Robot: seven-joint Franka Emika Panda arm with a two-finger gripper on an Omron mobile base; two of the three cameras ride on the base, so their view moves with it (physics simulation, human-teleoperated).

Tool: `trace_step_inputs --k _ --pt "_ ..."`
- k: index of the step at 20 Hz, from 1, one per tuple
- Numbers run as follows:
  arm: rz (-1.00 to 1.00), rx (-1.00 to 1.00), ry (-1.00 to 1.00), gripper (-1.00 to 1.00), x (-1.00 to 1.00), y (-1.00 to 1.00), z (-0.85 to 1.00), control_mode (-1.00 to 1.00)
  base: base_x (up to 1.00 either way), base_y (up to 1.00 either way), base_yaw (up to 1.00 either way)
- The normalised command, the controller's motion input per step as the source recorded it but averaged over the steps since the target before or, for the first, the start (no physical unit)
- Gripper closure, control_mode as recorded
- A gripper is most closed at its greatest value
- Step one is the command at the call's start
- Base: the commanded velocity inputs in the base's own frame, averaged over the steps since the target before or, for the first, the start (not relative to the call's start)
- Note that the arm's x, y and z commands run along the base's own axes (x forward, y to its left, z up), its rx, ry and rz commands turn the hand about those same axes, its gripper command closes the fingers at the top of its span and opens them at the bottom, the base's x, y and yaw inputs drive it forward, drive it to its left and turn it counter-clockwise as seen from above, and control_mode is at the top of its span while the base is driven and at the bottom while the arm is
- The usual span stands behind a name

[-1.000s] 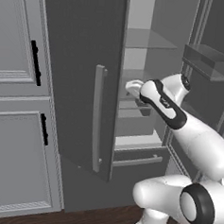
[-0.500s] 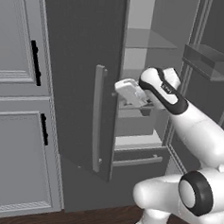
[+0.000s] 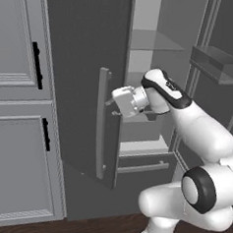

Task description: Grab a lemon wedge from the fridge and one ice cube from the ice bowl, and put them in the glass of lemonade.

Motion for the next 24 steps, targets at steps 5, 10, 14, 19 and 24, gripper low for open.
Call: trace_step_inputs --k 5,10,14,19,24 --pt "-0.1 0.13 0.08 -1.0 0.63 -1.0 0.23 -1.0 0.0 0.0 0.0" --pt "-0.05 0.06 0.07 -1.0 0.87 -0.48 0.1 -1.0 0.0 0.0 0.0" --pt "0.01 0.01 0.05 -1.0 0.98 -0.15 -0.07 -1.0 0.0 0.0 0.0" --pt "0.0 -0.03 -0.06 -1.0 0.18 0.68 -0.2 -1.0 0.0 0.0 0.0" --pt "0.05 -0.01 -0.07 -1.0 -0.21 1.0 -0.2 -1.0 0.0 0.0 0.0"
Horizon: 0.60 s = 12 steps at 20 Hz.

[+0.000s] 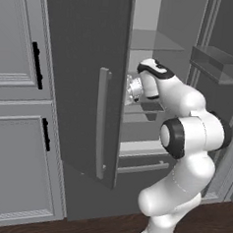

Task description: Grab a lemon wedge from the fridge and one ice cube from the ice bowl, and put them in the glass of lemonade.

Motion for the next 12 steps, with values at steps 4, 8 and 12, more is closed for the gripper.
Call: trace_step_inputs --k 4,8,12 --pt "0.46 0.0 0.03 -1.0 -0.73 0.88 0.0 -1.0 0.0 0.0 0.0" --pt "0.57 0.01 0.0 -1.0 -0.82 0.7 -0.01 -1.0 0.0 0.0 0.0" --pt "0.21 0.0 -0.02 -1.0 -0.68 1.0 -0.2 -1.0 0.0 0.0 0.0"
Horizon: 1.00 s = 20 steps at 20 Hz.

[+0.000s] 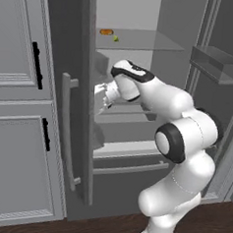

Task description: Grab a lemon wedge from the fridge and one ice cube from the ice bowl, and put them in the glass of lemonade.

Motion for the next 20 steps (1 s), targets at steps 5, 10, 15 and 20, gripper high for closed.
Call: trace_step_inputs --k 5,10,15,20 --pt "-0.11 0.05 -0.11 -1.0 -0.21 0.83 -0.23 -1.0 0.0 0.0 0.0" --pt "0.0 -0.01 -0.25 -1.0 -0.14 -0.6 0.17 -1.0 0.0 0.0 0.0" --pt "-0.08 -0.37 -0.49 -1.0 -0.01 -1.0 0.39 -1.0 0.0 0.0 0.0" --pt "-0.29 -0.56 -0.32 -1.0 -0.16 -1.0 0.04 -1.0 0.0 0.0 0.0"
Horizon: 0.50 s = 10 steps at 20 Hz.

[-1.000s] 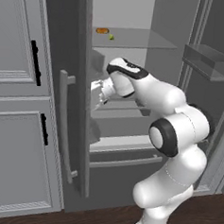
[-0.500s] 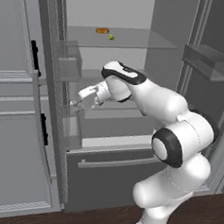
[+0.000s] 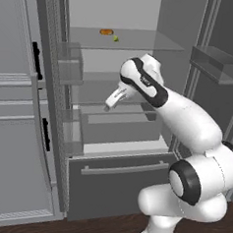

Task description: Grab a lemon wedge from the fridge and one ice cube from the ice bowl, and put them in the glass of lemonade.

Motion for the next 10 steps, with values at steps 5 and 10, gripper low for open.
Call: trace_step_inputs --k 5,10 --pt "-0.44 -0.37 -0.16 -1.0 -0.06 -1.0 0.0 -1.0 0.0 0.0 0.0" --pt "-0.53 -0.13 -0.14 -1.0 -0.27 -0.99 -0.02 -1.0 0.0 0.0 0.0"
